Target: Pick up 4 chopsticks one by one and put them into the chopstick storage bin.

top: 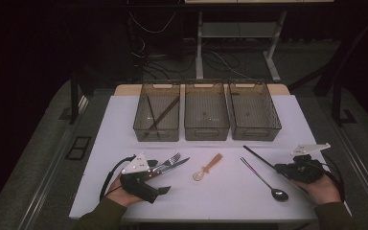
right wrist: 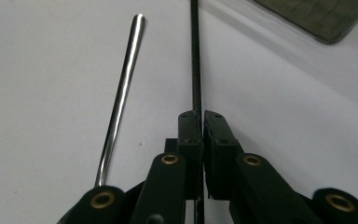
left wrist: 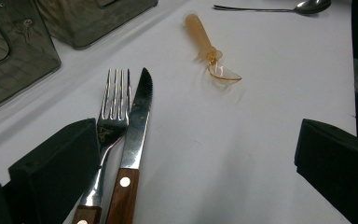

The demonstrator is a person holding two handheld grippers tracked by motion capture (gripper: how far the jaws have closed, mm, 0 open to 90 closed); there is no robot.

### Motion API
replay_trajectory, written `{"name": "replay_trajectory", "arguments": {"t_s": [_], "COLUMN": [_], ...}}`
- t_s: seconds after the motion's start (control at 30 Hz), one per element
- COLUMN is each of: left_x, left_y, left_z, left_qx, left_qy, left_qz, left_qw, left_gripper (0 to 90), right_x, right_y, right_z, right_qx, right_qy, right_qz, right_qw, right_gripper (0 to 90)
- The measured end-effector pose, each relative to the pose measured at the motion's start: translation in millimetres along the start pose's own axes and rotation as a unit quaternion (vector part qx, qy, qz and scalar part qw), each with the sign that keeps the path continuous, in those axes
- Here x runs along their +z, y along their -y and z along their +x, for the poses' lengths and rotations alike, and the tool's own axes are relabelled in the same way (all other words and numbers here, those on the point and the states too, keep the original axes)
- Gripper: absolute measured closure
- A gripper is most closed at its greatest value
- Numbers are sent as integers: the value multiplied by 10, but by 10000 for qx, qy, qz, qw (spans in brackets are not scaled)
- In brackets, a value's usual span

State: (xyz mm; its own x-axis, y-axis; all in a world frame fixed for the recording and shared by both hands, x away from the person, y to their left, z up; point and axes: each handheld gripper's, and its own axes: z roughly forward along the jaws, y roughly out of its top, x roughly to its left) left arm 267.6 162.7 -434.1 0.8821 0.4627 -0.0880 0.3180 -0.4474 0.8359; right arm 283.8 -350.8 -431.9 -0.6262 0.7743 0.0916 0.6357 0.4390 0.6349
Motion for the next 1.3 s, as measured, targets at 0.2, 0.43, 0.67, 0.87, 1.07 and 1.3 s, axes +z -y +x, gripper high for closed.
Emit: {"name": "replay_trajectory", "arguments": {"t_s": [0.2, 0.43, 0.67, 0.87, 1.07, 1.3], "left_x": [3, 4, 6, 4, 4, 7], "left_y": [2, 3, 3, 3, 3, 5], "left_z": [-2, -2, -3, -1, -1, -2], "left_qx": [-29, -44, -45, -47, -45, -50], "left_qy": [-4, -12, -14, -21, -13, -21], "left_qz": [15, 16, 14, 13, 19, 1], "left_qw": [10000, 10000, 10000, 10000, 10000, 10000], "left_gripper": [0, 0, 0, 0, 0, 0], "right_x": [-85, -147, -193, -216, -232, -241], "right_y": [-35, -73, -129, -199, -297, -441], "right_z": [8, 16, 40, 87, 151, 222], "right_qx": [-10, -42, -26, -46, -81, -131], "right_qy": [14, 3, -97, -260, -337, -446], "right_qz": [-169, -337, -495, -653, -769, -914], "right_qw": [9999, 9994, 9987, 9975, 9964, 9947], "right_gripper": [863, 863, 863, 863, 862, 863]}}
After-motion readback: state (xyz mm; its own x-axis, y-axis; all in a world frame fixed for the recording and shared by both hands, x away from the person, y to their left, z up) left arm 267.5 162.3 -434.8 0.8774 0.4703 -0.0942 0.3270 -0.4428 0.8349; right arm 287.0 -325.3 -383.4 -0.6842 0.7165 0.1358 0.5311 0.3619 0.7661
